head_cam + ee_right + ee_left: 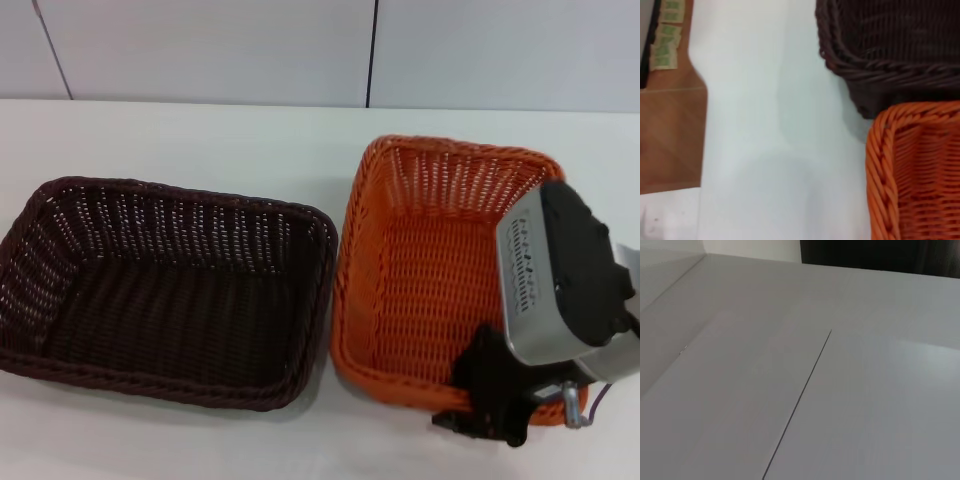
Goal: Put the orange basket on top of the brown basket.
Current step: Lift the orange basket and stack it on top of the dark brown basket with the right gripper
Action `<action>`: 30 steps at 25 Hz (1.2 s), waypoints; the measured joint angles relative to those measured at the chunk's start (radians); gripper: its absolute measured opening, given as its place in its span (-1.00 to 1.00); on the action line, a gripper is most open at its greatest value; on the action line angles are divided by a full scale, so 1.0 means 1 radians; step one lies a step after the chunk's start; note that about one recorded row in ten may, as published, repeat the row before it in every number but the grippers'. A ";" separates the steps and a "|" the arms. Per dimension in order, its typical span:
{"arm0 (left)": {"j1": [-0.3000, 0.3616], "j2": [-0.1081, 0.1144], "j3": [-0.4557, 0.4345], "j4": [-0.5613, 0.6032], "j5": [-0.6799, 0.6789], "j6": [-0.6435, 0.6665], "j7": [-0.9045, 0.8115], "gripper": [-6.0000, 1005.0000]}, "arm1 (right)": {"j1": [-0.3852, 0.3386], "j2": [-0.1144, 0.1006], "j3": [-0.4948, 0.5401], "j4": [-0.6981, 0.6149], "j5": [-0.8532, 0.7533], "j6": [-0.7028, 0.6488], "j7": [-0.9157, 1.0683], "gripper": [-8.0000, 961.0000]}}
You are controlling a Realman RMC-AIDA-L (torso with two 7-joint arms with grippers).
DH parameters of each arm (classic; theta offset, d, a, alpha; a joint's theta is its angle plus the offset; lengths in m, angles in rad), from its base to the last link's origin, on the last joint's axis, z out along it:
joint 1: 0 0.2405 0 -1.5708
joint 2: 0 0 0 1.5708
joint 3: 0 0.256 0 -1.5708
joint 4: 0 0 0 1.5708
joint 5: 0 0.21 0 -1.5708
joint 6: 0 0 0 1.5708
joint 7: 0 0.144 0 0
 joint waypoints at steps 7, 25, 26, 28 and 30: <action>0.002 0.004 0.000 0.000 -0.009 -0.001 -0.001 0.65 | -0.025 -0.003 0.023 0.144 -0.004 0.008 -0.003 -0.56; 0.000 0.005 0.000 0.012 -0.019 0.005 -0.006 0.65 | 0.029 -0.005 0.031 0.448 -0.215 0.019 -0.020 -0.66; -0.001 0.005 0.000 0.014 -0.019 0.006 -0.006 0.65 | 0.041 -0.005 0.033 0.454 -0.216 0.018 -0.034 -0.66; -0.002 0.002 0.000 0.016 -0.020 0.009 -0.007 0.65 | 0.088 -0.006 0.033 0.460 -0.214 0.015 -0.075 -0.66; -0.003 -0.002 0.000 0.021 -0.025 0.011 -0.007 0.65 | 0.106 -0.006 0.030 0.457 -0.210 0.015 -0.086 -0.66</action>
